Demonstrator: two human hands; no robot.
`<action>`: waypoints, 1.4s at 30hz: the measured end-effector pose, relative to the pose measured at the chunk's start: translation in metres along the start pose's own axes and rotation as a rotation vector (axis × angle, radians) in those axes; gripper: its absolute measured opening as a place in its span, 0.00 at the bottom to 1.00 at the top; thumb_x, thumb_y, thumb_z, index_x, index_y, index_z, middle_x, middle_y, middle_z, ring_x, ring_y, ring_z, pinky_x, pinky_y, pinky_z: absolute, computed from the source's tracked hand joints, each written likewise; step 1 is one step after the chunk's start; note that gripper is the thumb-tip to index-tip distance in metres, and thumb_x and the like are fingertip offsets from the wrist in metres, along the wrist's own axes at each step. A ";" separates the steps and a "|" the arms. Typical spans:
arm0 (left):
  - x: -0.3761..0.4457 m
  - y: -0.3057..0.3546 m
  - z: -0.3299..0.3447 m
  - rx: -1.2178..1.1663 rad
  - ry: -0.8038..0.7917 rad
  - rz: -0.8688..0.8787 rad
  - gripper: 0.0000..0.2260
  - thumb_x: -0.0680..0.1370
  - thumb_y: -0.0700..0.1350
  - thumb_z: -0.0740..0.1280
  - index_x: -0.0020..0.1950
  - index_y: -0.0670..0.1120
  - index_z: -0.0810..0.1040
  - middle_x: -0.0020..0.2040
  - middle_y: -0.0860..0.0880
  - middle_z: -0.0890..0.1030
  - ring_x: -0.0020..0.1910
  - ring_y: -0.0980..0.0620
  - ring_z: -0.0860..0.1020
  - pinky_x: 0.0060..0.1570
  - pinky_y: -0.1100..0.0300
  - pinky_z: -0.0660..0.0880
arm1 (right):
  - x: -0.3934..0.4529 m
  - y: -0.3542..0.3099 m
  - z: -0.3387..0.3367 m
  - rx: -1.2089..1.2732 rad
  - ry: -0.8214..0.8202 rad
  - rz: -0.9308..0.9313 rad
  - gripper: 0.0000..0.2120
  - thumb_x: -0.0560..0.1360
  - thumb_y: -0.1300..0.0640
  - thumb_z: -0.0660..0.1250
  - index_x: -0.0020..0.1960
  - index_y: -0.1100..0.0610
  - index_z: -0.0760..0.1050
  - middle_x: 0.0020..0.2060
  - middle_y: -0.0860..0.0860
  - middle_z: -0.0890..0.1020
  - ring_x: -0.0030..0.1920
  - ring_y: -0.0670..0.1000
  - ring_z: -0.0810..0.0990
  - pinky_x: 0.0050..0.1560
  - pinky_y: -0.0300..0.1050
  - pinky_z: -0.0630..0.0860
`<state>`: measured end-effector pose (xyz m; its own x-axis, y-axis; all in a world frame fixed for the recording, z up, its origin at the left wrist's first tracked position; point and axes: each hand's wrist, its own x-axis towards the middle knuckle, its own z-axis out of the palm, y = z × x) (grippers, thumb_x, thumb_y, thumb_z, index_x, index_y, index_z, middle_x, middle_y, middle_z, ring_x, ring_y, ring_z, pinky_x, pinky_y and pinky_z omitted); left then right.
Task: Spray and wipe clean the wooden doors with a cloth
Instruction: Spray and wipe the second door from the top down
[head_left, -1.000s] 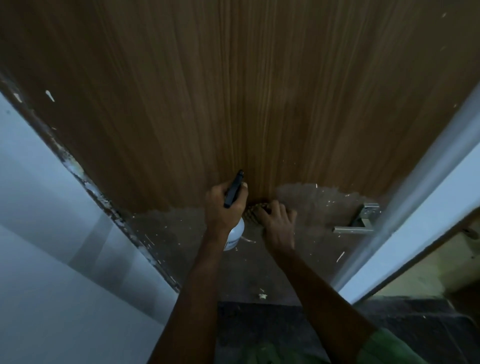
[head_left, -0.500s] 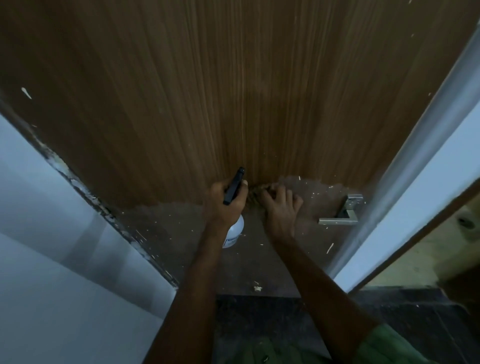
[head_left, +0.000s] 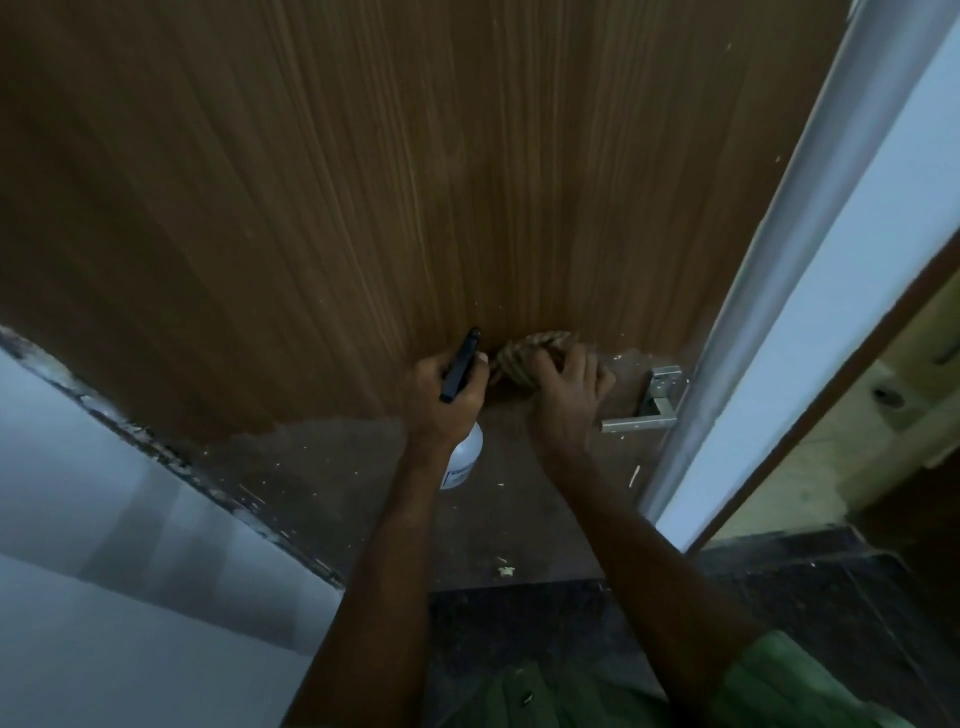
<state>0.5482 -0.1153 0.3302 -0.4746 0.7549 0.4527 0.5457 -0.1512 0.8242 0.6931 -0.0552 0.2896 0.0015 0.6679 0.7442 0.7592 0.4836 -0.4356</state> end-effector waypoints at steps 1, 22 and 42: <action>-0.001 0.000 0.002 0.003 -0.009 0.002 0.22 0.79 0.57 0.69 0.37 0.38 0.81 0.31 0.42 0.81 0.29 0.41 0.80 0.31 0.39 0.76 | 0.008 0.001 -0.003 0.012 0.061 0.042 0.17 0.70 0.65 0.66 0.55 0.54 0.82 0.55 0.59 0.78 0.54 0.59 0.75 0.58 0.56 0.67; -0.008 0.017 0.060 0.034 -0.197 0.140 0.16 0.80 0.51 0.69 0.33 0.48 0.77 0.25 0.52 0.75 0.24 0.50 0.74 0.25 0.51 0.71 | -0.030 0.069 -0.010 0.009 -0.280 0.012 0.17 0.75 0.57 0.64 0.63 0.53 0.79 0.62 0.56 0.77 0.60 0.59 0.76 0.58 0.59 0.71; -0.035 0.026 0.092 0.238 -0.331 0.089 0.16 0.77 0.53 0.72 0.32 0.51 0.74 0.26 0.57 0.73 0.25 0.58 0.72 0.32 0.63 0.64 | -0.005 0.105 -0.040 -0.037 -0.072 -0.013 0.11 0.76 0.56 0.68 0.57 0.54 0.82 0.57 0.56 0.79 0.58 0.58 0.76 0.57 0.57 0.76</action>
<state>0.6425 -0.0870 0.3045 -0.1919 0.9158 0.3528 0.7376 -0.1025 0.6674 0.7987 -0.0308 0.2609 -0.0543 0.7010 0.7111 0.7823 0.4724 -0.4060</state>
